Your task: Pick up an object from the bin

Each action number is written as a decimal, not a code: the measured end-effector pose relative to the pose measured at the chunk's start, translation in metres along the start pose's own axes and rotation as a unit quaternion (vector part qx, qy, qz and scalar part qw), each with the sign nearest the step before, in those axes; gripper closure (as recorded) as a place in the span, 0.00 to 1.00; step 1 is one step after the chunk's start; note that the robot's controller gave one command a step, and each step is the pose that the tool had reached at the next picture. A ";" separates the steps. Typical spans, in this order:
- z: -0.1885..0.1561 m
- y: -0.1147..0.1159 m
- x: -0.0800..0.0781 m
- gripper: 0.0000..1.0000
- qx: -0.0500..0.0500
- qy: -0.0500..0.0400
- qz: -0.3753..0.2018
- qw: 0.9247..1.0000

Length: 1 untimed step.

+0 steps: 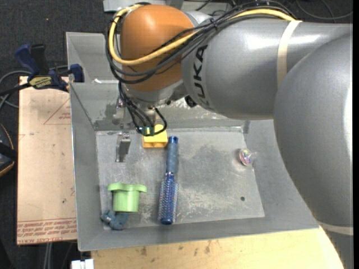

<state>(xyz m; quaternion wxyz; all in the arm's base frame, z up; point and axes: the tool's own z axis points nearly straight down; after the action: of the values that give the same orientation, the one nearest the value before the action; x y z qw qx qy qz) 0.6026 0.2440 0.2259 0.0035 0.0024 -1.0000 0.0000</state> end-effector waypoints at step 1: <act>0.148 -0.002 0.029 0.00 -0.001 -0.003 -0.026 1.000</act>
Offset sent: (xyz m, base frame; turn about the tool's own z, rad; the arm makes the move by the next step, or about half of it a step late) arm -0.0291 -0.0029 -0.1441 -0.0532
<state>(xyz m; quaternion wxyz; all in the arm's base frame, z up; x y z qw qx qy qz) 0.5723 0.2416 0.0783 0.0010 0.0287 -0.9996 -0.0008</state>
